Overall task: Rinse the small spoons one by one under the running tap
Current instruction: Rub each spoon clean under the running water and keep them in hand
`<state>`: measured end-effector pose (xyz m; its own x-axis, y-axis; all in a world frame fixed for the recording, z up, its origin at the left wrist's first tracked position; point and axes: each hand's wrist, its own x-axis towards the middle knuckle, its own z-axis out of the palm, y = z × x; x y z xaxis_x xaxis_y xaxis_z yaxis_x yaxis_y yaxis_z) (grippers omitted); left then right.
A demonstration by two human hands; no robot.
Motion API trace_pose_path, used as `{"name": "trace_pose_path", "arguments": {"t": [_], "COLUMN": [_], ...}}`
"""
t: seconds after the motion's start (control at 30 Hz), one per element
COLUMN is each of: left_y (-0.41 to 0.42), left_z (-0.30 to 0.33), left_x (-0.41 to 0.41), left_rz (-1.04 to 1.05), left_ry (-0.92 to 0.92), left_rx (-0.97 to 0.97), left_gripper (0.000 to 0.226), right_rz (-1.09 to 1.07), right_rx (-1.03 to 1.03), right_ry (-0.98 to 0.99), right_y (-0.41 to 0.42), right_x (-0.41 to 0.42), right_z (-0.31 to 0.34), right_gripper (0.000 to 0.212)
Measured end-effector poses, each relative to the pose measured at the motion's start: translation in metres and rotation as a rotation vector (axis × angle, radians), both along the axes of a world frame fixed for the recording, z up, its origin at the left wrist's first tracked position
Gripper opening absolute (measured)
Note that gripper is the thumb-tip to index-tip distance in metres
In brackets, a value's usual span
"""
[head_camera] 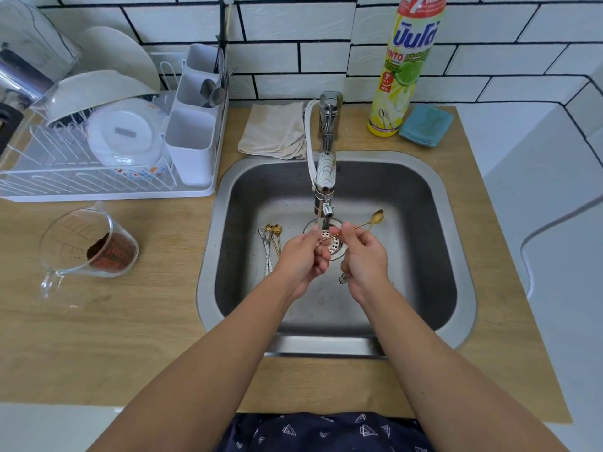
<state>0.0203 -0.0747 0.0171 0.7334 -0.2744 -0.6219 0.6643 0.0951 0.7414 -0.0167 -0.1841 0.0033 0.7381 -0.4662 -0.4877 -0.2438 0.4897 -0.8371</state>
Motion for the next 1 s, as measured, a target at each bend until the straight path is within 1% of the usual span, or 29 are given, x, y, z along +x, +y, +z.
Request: {"name": "trace_pose_path", "arguments": {"t": [0.07,0.13,0.2,0.27,0.3,0.33,0.4,0.43,0.47,0.57,0.6,0.7,0.77,0.83,0.87,0.93,1.0], "left_y": [0.002,0.005,0.008,0.010,0.010,0.010,0.007,0.006,0.006,0.007,0.008,0.008,0.009,0.010,0.010,0.010,0.010], "left_z": [-0.001,-0.004,-0.007,-0.009,-0.009,-0.009,-0.008,-0.008,-0.009,-0.010,-0.009,-0.005,-0.003,-0.004,-0.006,-0.007,-0.006], "left_x": [0.001,0.000,-0.004,-0.005,-0.005,-0.005,-0.005,-0.006,-0.007,-0.012,-0.012,-0.009,-0.006,-0.003,-0.002,0.000,0.000], "left_rz": [-0.026,-0.082,-0.161,-0.211,-0.205,-0.178,-0.085,-0.058,-0.059,-0.112,-0.117,-0.116,-0.075,-0.030,-0.015,0.007,-0.017], "left_ry": [-0.044,-0.189,-0.349,-0.426,-0.418,-0.372,-0.223,-0.174,-0.165,-0.217,-0.224,-0.221,-0.148,-0.074,-0.043,0.008,0.042], "left_rx": [0.047,0.082,0.158,0.244,0.269,0.275,0.232,0.199,0.164,0.039,0.019,0.096,0.142,0.142,0.112,-0.023,-0.160], "left_gripper": [0.033,0.026,0.021,0.023,0.027,0.032,0.043,0.045,0.043,0.021,0.020,0.025,0.032,0.035,0.034,0.028,0.026], "right_rz": [-0.007,-0.022,-0.039,-0.051,-0.053,-0.051,-0.035,-0.033,-0.038,-0.049,-0.045,-0.025,0.002,0.026,0.040,0.088,0.129], "right_rx": [-0.031,-0.052,-0.041,-0.023,-0.013,-0.004,-0.011,-0.019,-0.022,-0.021,-0.025,-0.039,-0.052,-0.042,-0.025,0.002,-0.002], "right_ry": [-0.005,0.010,0.019,0.025,0.024,0.020,0.026,0.033,0.035,0.026,0.027,0.028,0.025,-0.004,-0.022,-0.041,-0.030], "right_y": [0.001,-0.001,-0.003,-0.003,-0.002,-0.001,0.002,0.003,0.003,-0.001,-0.003,-0.002,0.002,0.004,0.004,0.000,-0.005], "right_x": [0.001,0.002,0.003,0.005,0.005,0.005,0.004,0.004,0.005,0.005,0.005,0.004,0.004,0.004,0.004,0.002,-0.001], "right_z": [0.002,0.004,0.006,0.007,0.008,0.008,0.008,0.008,0.007,0.006,0.006,0.004,0.005,0.006,0.006,0.006,0.004], "right_gripper": [0.020,0.022,0.024,0.025,0.025,0.024,0.023,0.023,0.023,0.023,0.023,0.024,0.024,0.023,0.019,0.008,0.007]}}
